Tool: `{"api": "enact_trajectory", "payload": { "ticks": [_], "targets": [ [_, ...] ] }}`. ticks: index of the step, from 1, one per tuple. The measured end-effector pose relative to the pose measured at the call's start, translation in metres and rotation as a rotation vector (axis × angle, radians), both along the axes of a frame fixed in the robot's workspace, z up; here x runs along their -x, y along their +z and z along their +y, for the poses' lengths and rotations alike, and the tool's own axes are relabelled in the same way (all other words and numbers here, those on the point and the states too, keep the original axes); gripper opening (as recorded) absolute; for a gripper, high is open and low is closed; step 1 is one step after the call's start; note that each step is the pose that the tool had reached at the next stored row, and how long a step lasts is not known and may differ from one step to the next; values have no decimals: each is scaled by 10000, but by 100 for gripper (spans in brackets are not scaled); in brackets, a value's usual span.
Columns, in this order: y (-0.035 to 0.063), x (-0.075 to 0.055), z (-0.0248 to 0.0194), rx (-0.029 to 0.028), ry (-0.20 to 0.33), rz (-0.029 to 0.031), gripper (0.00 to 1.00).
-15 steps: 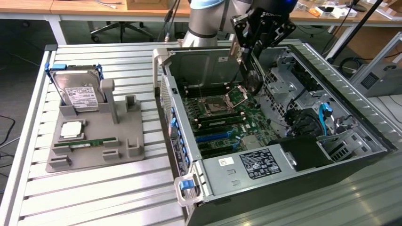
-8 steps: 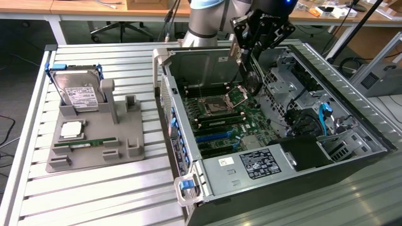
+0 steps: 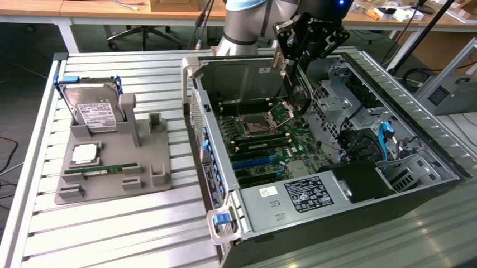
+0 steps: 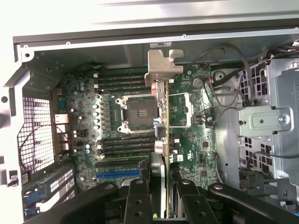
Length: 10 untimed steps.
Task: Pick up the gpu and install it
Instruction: 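Pick up the gpu and move the gpu toward the slot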
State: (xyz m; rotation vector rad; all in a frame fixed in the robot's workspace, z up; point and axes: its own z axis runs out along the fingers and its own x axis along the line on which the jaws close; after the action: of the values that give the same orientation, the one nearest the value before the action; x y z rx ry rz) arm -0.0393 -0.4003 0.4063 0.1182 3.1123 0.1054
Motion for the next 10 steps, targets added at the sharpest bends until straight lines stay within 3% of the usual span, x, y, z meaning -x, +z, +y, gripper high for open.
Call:
{"api": "enact_trajectory", "payload": {
  "ticks": [10],
  "targets": [
    [-31, 0, -1, 0, 0, 1, 27]
  ]
}}
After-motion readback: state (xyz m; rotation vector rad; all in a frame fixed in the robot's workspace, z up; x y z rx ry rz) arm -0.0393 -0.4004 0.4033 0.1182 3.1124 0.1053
